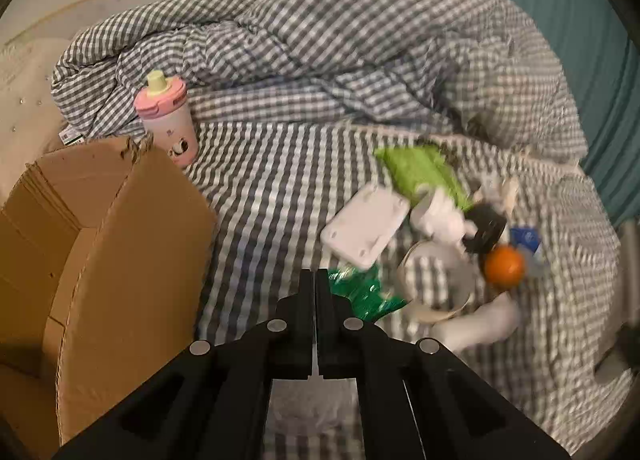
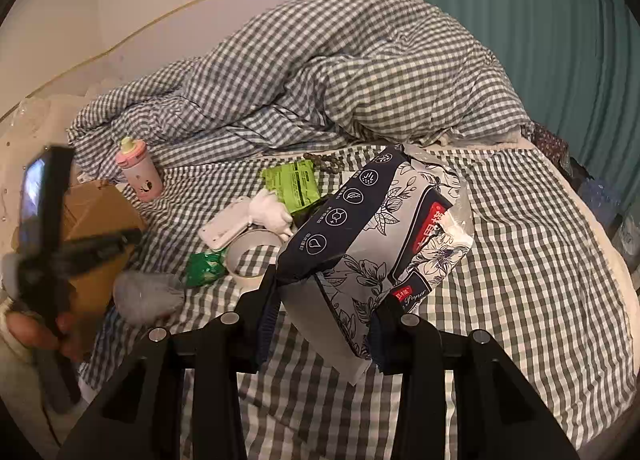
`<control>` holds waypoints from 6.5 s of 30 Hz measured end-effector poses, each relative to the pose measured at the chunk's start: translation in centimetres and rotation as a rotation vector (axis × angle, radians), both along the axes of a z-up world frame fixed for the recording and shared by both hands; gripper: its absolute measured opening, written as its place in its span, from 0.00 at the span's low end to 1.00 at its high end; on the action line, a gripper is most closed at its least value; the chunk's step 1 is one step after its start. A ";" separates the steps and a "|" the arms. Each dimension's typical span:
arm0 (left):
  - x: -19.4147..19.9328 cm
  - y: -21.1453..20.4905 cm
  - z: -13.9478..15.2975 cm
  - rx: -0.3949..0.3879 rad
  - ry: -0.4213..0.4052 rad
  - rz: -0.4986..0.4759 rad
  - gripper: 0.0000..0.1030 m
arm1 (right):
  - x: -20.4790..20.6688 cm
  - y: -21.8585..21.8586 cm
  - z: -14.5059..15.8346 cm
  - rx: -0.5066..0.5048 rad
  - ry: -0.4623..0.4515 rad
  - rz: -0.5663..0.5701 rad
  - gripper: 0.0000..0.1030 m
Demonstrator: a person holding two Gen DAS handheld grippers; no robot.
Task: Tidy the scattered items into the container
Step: 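Grasp the clear blue-labelled bottle with the left tool while the right holds the floral tissue pack, then carry the bottle and floral pack over the cardboard box while both tools release them, then move both tools back toward the remaining items on the bed, then grasp the blue Vinda tissue pack with the right tool while the left grasps the tape roll, then carry the Vinda pack and tape roll into the box while both tools open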
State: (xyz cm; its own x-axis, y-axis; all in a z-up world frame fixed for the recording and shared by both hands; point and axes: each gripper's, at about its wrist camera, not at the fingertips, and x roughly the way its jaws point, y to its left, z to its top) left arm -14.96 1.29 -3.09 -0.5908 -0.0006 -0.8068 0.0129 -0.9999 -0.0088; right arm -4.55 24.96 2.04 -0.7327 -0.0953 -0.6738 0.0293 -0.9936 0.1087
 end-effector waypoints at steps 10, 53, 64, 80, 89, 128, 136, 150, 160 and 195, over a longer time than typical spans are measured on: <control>3.6 -1.2 -7.9 0.069 -0.227 0.018 0.99 | 1.9 0.1 1.4 0.011 0.019 -0.020 0.37; 11.4 -23.9 7.6 0.045 0.105 0.252 0.63 | -2.2 -32.0 7.0 -0.058 -0.009 0.502 0.37; 9.8 -25.8 3.7 0.033 0.036 0.285 0.90 | -6.8 -36.3 3.9 -0.072 -0.064 0.486 0.91; 11.0 -15.9 9.0 0.011 0.147 0.187 0.91 | -2.7 -22.0 8.0 -0.066 0.049 0.282 0.91; 13.4 -5.1 10.0 0.009 0.192 0.055 0.97 | 2.7 -10.6 9.0 -0.041 0.096 0.137 0.91; 2.0 5.3 -2.0 0.064 -0.011 -0.041 0.97 | -7.3 5.7 -4.2 0.003 -0.158 -0.108 0.83; -2.4 6.5 -4.3 0.041 -0.056 -0.020 0.97 | -14.6 6.0 -6.8 0.039 -0.222 -0.101 0.69; -4.9 11.6 -7.1 0.014 -0.115 -0.128 0.97 | -19.2 7.1 -13.6 -0.029 -0.358 -0.110 0.60; -6.2 13.6 -9.0 -0.012 -0.153 -0.150 0.97 | -19.7 7.2 -14.1 -0.032 -0.364 -0.094 0.60; -0.6 11.6 0.1 0.021 -0.021 -0.143 0.81 | -9.4 5.8 -4.4 -0.027 -0.196 -0.079 0.49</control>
State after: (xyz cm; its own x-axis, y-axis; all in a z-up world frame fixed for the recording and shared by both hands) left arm -15.55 12.92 -3.00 -0.5670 0.0990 -0.8177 -0.1291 -0.9912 -0.0304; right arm -13.95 30.76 -2.35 -0.5941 -0.0628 -0.8019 -0.0733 -0.9886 0.1317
